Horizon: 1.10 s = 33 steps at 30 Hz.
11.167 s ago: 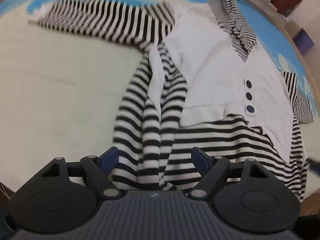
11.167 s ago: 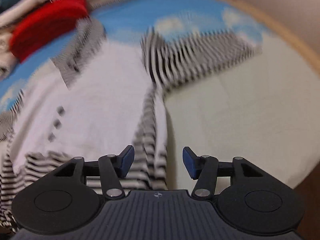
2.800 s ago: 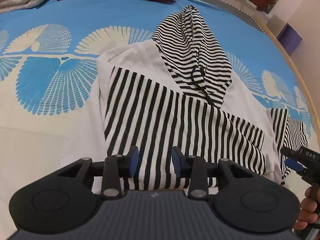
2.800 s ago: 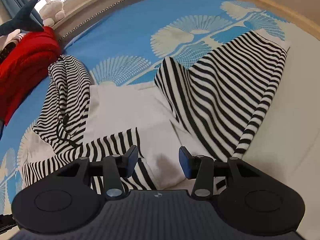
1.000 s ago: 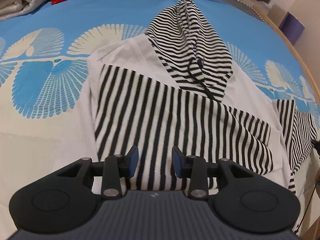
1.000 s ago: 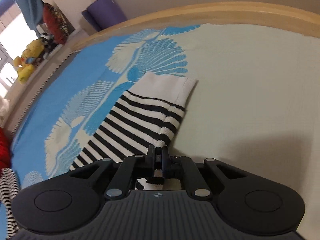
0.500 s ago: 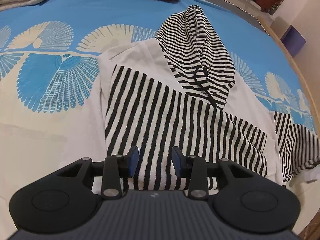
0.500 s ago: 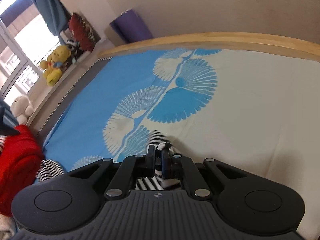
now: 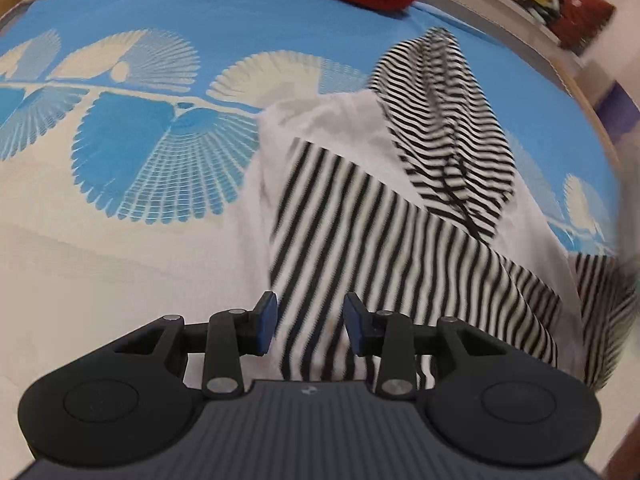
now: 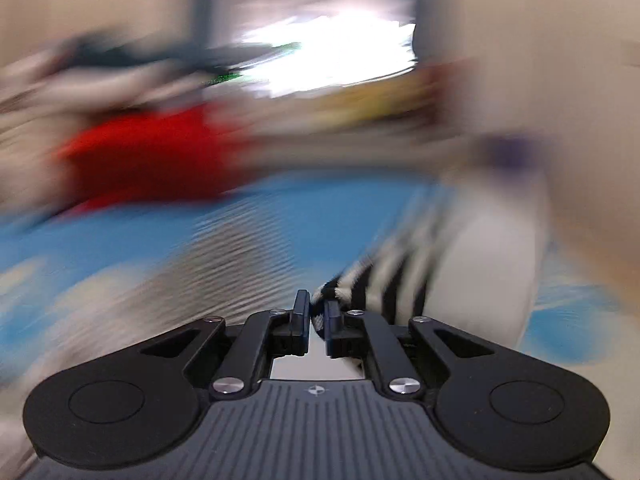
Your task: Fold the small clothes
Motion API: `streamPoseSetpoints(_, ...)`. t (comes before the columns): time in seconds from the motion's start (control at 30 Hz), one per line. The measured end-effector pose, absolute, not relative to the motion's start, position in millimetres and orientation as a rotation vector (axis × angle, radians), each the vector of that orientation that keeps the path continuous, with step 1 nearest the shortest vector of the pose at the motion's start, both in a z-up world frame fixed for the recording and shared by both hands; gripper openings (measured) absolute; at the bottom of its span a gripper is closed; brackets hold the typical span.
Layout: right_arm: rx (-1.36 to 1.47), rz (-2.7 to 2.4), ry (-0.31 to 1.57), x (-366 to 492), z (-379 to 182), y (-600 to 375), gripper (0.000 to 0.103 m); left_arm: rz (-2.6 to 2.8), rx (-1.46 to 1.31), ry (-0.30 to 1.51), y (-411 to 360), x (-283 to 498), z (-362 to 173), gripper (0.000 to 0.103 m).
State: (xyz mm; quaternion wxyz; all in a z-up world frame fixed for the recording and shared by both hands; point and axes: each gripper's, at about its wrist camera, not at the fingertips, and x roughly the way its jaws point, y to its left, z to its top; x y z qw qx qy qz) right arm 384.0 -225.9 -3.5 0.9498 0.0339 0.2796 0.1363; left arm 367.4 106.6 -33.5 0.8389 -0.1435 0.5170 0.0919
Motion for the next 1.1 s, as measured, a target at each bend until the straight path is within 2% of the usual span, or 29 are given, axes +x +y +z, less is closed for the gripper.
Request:
streamPoseSetpoints(0.03,0.226,0.567,0.821,390,-35,-202,0.016,0.200,-0.311,1.095,109,369,-34,0.041)
streamPoseSetpoints(0.07,0.226,0.567,0.821,390,-35,-202,0.016,0.201,-0.319,1.097,110,370,-34,0.041)
streamPoseSetpoints(0.1,0.258,0.618,0.956,392,-54,-189,0.016,0.200,-0.326,1.097,111,371,-34,0.041)
streamPoseSetpoints(0.17,0.237,0.602,1.081,392,-75,-176,0.019,0.197,-0.338,1.098,112,372,-34,0.041)
streamPoseSetpoints(0.27,0.259,0.551,1.085,397,-82,-181,0.024,0.199,-0.357,1.103,117,373,-36,0.041)
streamPoseSetpoints(0.4,0.269,0.491,1.065,401,-81,-188,0.039,0.229,-0.413,1.111,131,373,-43,0.041)
streamPoseSetpoints(0.7,0.313,0.068,1.081,426,-105,-271,0.038,0.228,-0.643,1.170,149,375,-73,0.042)
streamPoseSetpoints(0.83,0.367,-0.053,1.020,441,-106,-312,0.038,0.253,-0.614,1.178,143,378,-80,0.040)
streamPoseSetpoints(0.9,0.429,-0.057,1.002,448,-108,-325,0.039,0.263,-0.596,1.170,143,378,-80,0.028)
streamPoseSetpoints(0.93,0.433,-0.062,0.995,452,-109,-326,0.039,0.263,-0.598,1.164,143,376,-80,0.013)
streamPoseSetpoints(1.1,0.447,-0.116,0.986,465,-113,-333,0.039,0.267,-0.598,1.137,139,366,-63,0.011)
